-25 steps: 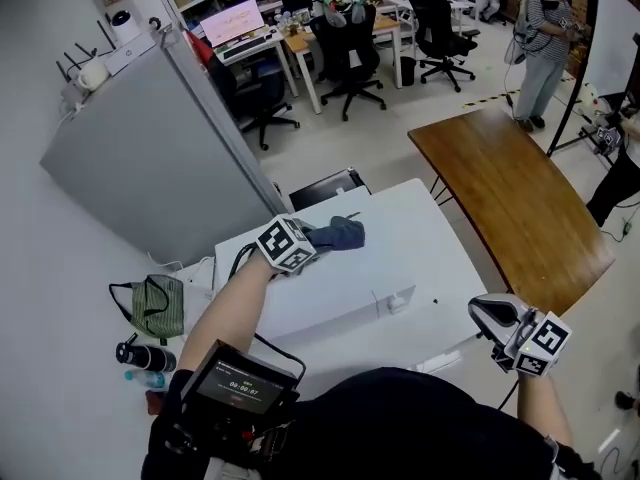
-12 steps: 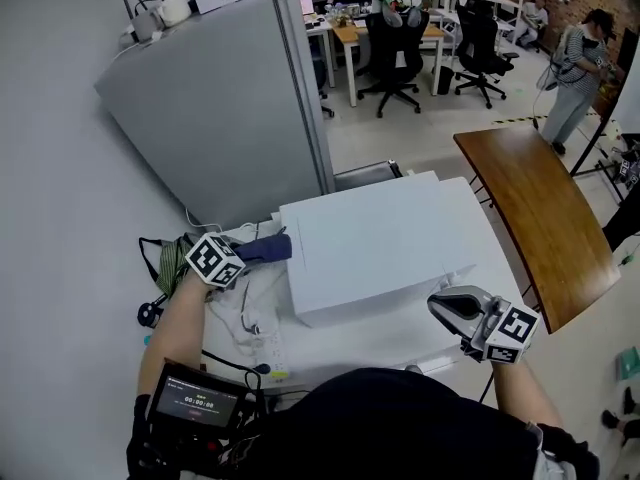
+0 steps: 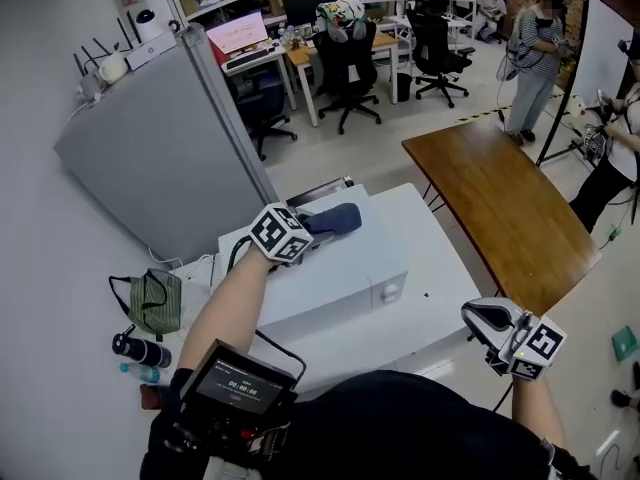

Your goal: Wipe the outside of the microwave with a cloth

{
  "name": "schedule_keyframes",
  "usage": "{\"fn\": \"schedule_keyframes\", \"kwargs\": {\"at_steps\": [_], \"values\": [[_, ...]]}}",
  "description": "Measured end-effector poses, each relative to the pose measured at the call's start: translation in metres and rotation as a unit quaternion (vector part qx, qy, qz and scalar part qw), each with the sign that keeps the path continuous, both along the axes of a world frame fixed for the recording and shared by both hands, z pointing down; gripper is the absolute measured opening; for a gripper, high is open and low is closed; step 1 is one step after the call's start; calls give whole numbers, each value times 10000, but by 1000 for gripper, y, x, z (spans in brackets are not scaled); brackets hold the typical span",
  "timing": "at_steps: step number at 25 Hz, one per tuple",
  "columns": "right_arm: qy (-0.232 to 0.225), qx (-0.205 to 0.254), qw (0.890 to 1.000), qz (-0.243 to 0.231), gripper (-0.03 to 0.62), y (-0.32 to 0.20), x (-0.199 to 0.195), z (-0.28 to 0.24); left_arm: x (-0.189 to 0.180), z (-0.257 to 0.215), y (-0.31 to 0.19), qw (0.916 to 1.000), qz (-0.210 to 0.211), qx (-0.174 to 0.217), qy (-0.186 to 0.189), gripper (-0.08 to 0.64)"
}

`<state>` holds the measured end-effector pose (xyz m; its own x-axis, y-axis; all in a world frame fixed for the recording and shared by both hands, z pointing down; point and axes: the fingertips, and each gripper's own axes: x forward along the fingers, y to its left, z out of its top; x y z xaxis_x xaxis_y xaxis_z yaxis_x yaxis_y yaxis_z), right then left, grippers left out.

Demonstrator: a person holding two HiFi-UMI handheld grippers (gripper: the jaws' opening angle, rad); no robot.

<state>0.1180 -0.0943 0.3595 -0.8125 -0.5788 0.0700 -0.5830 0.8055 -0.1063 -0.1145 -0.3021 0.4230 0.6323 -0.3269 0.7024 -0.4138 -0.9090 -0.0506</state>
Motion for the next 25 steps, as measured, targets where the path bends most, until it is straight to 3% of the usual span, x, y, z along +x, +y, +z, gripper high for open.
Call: {"fn": "schedule_keyframes", "kwargs": {"at_steps": [2, 4, 8, 11, 15, 21, 25], "values": [[-50, -85, 9993, 366, 6, 4, 48, 4, 59, 18, -2, 9994, 299, -121, -112, 75], [-101, -153, 9979, 616, 6, 7, 83, 7, 89, 39, -2, 9980, 471, -260, -345, 75], [-125, -189, 9972, 709, 7, 8, 102, 15, 76, 62, -5, 9956, 393, -470, -704, 75], [-184, -217, 9981, 538, 7, 7, 78, 18, 23, 65, 3, 9946, 118, -568, -855, 75], [-135, -175, 9997, 72, 6, 10, 8, 18, -86, 68, 40, 9912, -260, -638, -1133, 75], [151, 42, 9961, -864, 8, 21, -138, 7, -272, 71, 116, 9869, -1119, -764, -879, 75], [234, -10, 9917, -1267, 7, 33, -201, 2, -348, 62, 146, 9816, -1645, -727, -634, 75]]}}
